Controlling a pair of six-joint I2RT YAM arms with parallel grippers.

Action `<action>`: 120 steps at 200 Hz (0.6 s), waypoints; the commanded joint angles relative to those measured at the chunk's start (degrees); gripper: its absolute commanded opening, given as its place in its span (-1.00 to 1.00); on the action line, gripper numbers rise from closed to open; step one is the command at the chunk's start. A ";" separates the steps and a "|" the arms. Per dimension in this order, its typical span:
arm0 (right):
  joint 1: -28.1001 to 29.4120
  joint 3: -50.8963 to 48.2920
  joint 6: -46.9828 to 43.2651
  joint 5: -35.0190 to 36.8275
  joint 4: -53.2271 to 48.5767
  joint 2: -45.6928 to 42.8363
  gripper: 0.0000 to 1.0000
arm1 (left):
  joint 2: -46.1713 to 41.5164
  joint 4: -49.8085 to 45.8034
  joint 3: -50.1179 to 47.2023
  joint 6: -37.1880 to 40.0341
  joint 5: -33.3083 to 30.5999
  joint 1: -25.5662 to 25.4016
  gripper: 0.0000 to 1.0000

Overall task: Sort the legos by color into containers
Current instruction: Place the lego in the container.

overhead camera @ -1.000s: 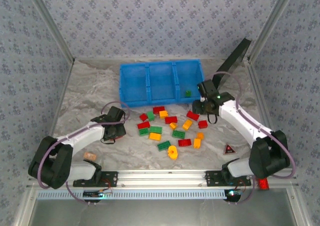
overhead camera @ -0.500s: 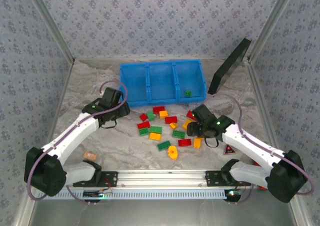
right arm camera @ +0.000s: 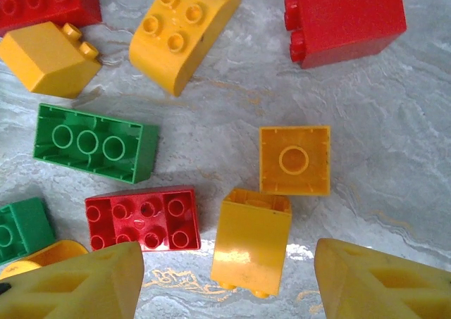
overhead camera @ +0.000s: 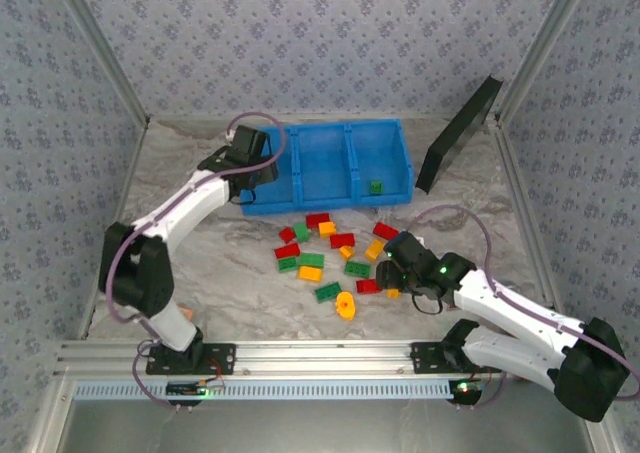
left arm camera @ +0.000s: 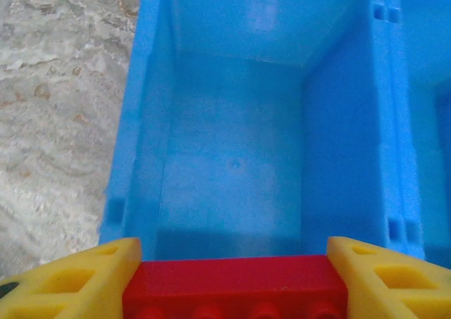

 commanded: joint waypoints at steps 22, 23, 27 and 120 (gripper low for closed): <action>1.23 -1.79 3.17 1.99 1.46 -0.95 0.35 | 11.24 2.29 8.99 1.95 1.16 1.46 0.05; 1.23 -1.81 3.19 1.99 1.49 -0.95 0.35 | 11.50 2.35 9.10 1.97 1.19 1.46 0.05; 1.22 -1.87 3.16 2.06 1.67 -0.95 0.35 | 12.56 2.46 9.91 2.05 1.15 1.50 0.05; 0.54 -0.34 1.20 1.73 3.53 4.62 0.36 | 26.39 1.91 15.48 -1.03 3.96 3.39 0.06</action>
